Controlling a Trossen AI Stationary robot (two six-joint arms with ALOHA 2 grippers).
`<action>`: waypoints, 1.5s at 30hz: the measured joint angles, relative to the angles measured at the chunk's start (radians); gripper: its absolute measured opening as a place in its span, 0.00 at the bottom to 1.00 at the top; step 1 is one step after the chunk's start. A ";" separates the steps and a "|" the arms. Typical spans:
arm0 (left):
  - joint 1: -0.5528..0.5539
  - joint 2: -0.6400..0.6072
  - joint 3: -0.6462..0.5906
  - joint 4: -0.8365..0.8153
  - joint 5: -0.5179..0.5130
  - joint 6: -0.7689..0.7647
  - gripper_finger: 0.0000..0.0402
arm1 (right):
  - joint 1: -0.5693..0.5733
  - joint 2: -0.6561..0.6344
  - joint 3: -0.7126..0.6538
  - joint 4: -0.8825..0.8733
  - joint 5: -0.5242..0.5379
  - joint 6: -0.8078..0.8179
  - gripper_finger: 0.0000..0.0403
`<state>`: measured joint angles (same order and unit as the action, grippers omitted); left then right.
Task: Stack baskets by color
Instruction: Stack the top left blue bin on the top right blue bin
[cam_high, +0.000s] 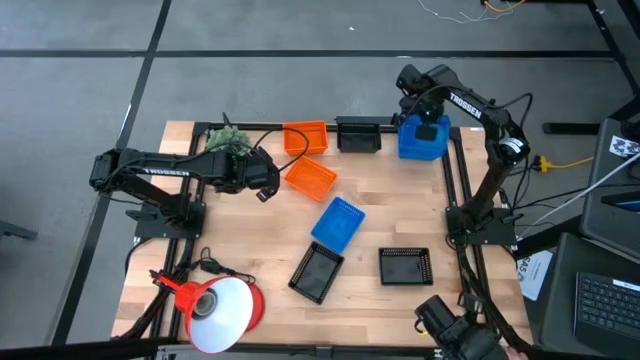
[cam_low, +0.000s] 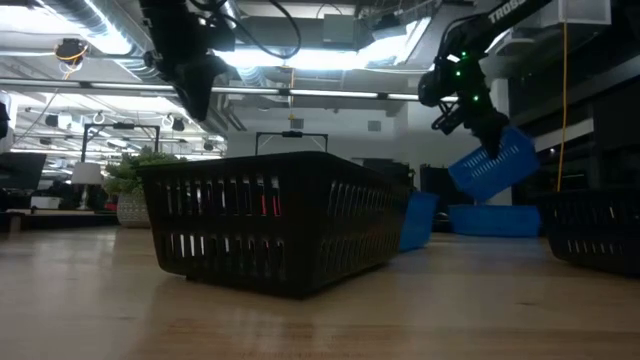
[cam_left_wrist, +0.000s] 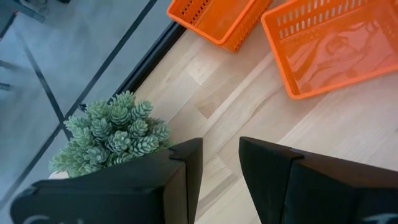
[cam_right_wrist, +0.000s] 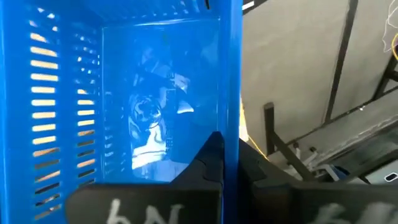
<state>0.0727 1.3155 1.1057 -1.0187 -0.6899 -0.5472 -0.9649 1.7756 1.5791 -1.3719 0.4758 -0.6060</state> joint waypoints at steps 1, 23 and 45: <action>0.000 0.000 0.000 0.004 0.000 0.000 0.24 | 0.000 0.000 0.000 0.001 -0.002 -0.001 0.00; 0.001 0.000 0.000 0.058 0.000 0.027 0.24 | 0.036 0.041 0.002 0.098 -0.004 -0.237 0.00; 0.002 0.000 0.000 0.068 0.000 0.027 0.24 | -0.021 0.072 0.002 0.206 -0.266 -0.113 0.00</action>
<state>0.0742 1.3155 1.1061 -0.9507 -0.6899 -0.5198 -0.9861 1.8481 1.5810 -1.1658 0.2094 -0.7186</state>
